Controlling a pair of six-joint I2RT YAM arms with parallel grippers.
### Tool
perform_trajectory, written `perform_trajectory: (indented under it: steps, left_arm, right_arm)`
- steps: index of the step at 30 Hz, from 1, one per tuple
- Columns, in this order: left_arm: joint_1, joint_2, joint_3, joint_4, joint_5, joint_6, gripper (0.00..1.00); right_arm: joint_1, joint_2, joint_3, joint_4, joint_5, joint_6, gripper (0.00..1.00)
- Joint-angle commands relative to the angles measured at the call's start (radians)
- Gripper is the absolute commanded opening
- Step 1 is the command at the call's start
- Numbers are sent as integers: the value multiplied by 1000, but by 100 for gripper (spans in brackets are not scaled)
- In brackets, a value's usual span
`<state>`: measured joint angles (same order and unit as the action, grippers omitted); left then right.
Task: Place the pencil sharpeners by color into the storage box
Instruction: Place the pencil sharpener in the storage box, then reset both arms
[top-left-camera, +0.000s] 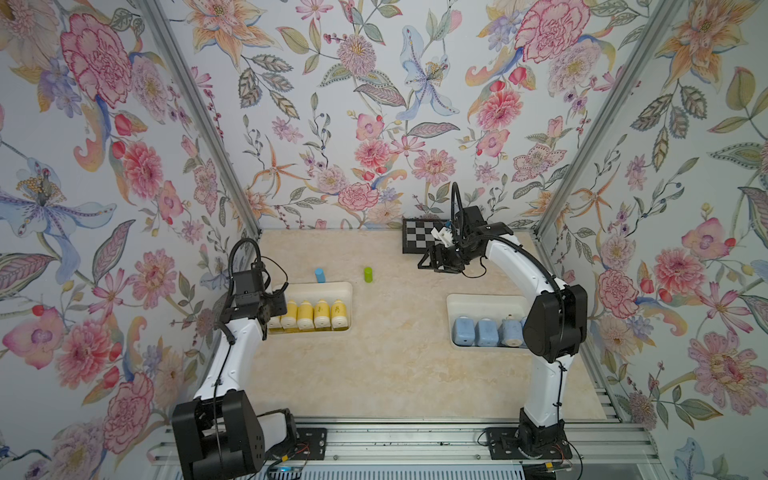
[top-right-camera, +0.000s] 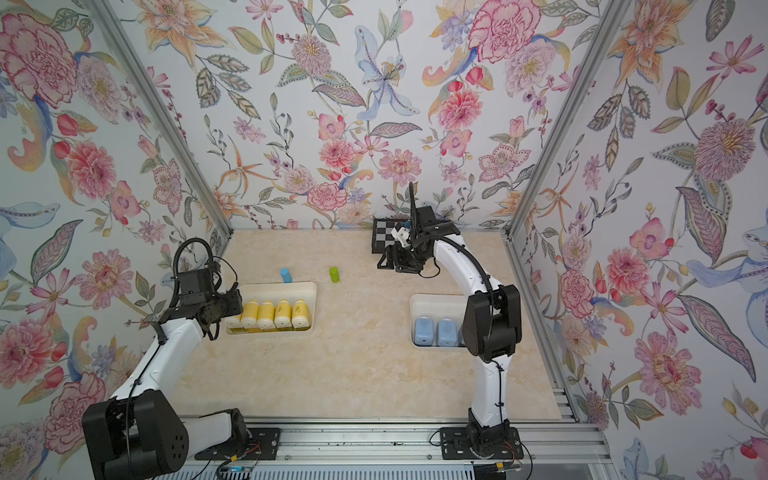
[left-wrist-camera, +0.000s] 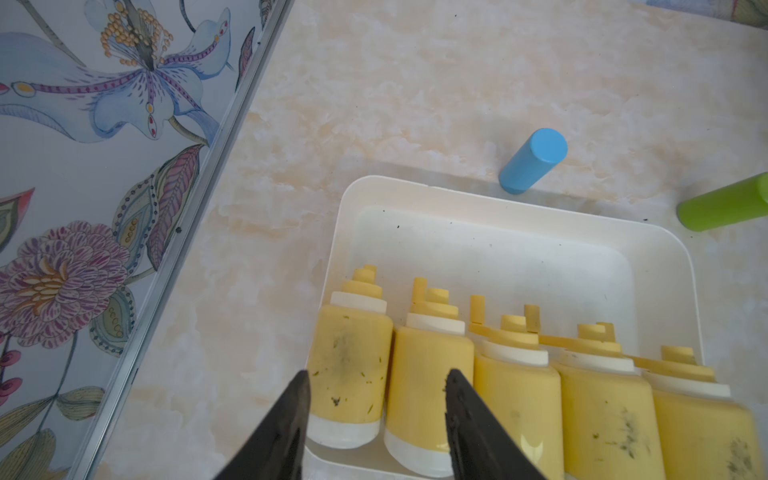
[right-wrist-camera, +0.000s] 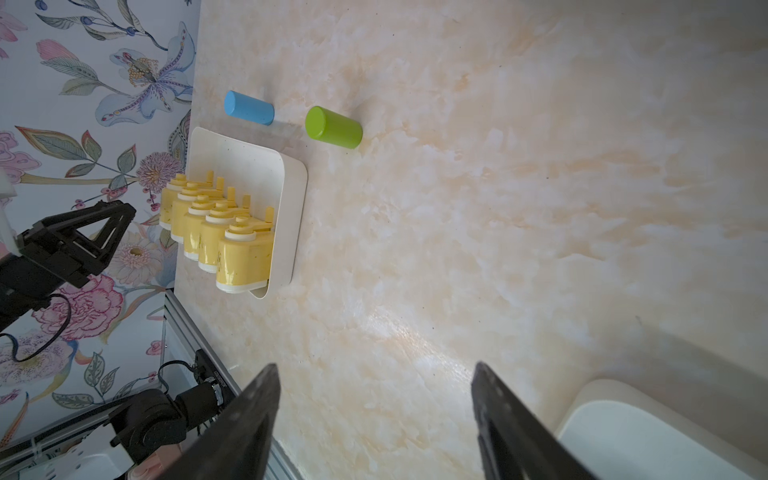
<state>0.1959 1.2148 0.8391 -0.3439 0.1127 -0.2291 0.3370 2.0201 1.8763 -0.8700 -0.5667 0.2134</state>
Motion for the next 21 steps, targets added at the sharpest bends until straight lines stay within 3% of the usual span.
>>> perform_trajectory:
  steps: [1, 2, 3, 5, 6, 21]
  left_arm:
    - [-12, -36, -37, 120, 49, -38, 72]
    - [-14, -37, -42, 134, 53, -39, 89]
    - [-17, -35, -46, 148, 59, -37, 99]
    - [-24, -28, -51, 171, 61, -33, 99]
    - [-30, -22, -53, 184, 62, -31, 99]
    - [-93, 29, -136, 531, -29, -1, 99]
  right_arm:
    - [-4, 11, -19, -4, 54, 0, 74]
    - [-6, 7, -23, -3, 67, 4, 74]
    - [-7, 3, -27, 2, 84, 11, 75]
    - [-10, -9, -43, 13, 117, 28, 80]
    - [-14, -14, -50, 18, 134, 37, 100]
    - [-69, -170, -229, 147, 423, 137, 100]
